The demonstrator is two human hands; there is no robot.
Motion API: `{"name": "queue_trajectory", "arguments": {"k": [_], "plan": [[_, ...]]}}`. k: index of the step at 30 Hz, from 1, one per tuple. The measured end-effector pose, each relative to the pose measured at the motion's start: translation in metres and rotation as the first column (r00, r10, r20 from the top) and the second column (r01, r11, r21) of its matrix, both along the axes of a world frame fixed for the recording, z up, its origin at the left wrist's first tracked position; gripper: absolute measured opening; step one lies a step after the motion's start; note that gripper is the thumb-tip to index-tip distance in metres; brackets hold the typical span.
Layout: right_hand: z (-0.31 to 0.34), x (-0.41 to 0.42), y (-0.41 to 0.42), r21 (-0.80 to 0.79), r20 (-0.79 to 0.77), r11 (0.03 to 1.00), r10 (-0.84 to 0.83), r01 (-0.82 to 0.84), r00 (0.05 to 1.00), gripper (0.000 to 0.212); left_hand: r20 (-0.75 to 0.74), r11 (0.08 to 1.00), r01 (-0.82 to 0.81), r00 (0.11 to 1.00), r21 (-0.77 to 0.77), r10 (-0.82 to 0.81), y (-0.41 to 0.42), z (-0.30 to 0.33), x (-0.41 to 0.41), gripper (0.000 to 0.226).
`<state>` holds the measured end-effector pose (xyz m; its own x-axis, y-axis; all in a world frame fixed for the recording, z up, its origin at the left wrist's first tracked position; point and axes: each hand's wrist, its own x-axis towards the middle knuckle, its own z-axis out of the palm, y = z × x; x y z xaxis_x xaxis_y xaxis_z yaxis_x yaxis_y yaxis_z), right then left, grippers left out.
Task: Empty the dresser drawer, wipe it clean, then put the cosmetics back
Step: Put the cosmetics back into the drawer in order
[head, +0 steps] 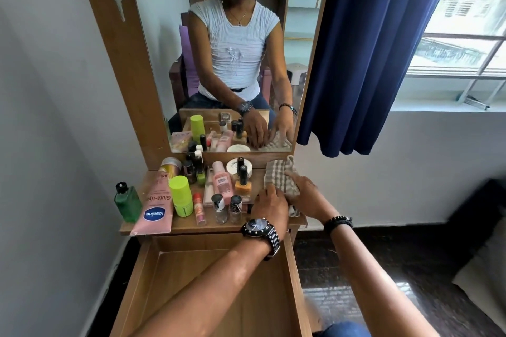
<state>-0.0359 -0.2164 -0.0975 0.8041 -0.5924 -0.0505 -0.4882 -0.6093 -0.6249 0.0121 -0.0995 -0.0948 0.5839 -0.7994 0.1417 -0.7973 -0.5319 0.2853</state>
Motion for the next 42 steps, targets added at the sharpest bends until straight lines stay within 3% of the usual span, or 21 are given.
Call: {"name": "queue_trajectory", "arguments": {"k": [3, 6, 9, 12, 16, 20, 24, 27, 36, 42], "plan": [[0.003, 0.001, 0.0, -0.082, -0.078, 0.996, 0.017, -0.023, 0.997, 0.068, -0.01, 0.999, -0.017, 1.0, 0.038, 0.018, 0.0, 0.01, 0.0, 0.033], [0.01, -0.004, 0.0, -0.182, -0.079, 0.983, -0.014, -0.001, 0.997, 0.069, -0.015, 0.999, 0.008, 1.0, -0.034, -0.008, 0.003, 0.018, -0.001, 0.044], [0.021, -0.015, 0.009, -0.153, 0.068, 0.984, -0.078, 0.087, 0.995, 0.062, -0.075, 0.984, 0.054, 0.995, -0.17, -0.068, 0.012, 0.026, -0.003, 0.056], [0.029, -0.019, 0.022, -0.174, 0.241, 0.972, -0.112, 0.156, 0.964, 0.045, -0.073, 0.929, 0.056, 0.993, -0.365, -0.089, 0.032, 0.043, 0.004, 0.049], [0.039, -0.008, 0.05, -0.118, 0.374, 0.992, 0.004, 0.043, 0.927, 0.025, 0.011, 0.836, 0.019, 1.0, -0.548, -0.016, 0.057, 0.074, 0.043, 0.032], [0.048, 0.016, 0.074, -0.082, 0.443, 0.997, 0.02, 0.018, 0.897, 0.021, -0.02, 0.913, -0.038, 0.999, -0.406, 0.032, 0.06, 0.083, 0.085, 0.038], [0.05, 0.036, 0.086, -0.034, 0.446, 0.996, -0.061, 0.085, 0.893, 0.027, -0.002, 0.982, 0.08, 0.997, -0.173, -0.082, 0.052, 0.08, 0.1, 0.051], [0.046, 0.045, 0.088, -0.067, 0.428, 0.992, -0.072, 0.111, 0.901, 0.029, -0.02, 0.987, 0.14, 0.99, -0.082, -0.142, 0.047, 0.078, 0.104, 0.047], [0.053, 0.039, 0.088, 0.035, 0.506, 0.99, -0.133, 0.133, 0.852, 0.006, 0.018, 0.952, 0.106, 0.994, -0.289, -0.105, 0.046, 0.072, 0.104, 0.019], [0.078, 0.007, 0.086, 0.068, 0.616, 0.985, -0.168, 0.16, 0.769, 0.008, 0.044, 0.897, 0.146, 0.989, -0.418, -0.14, 0.066, 0.1, 0.087, 0.022]]}}
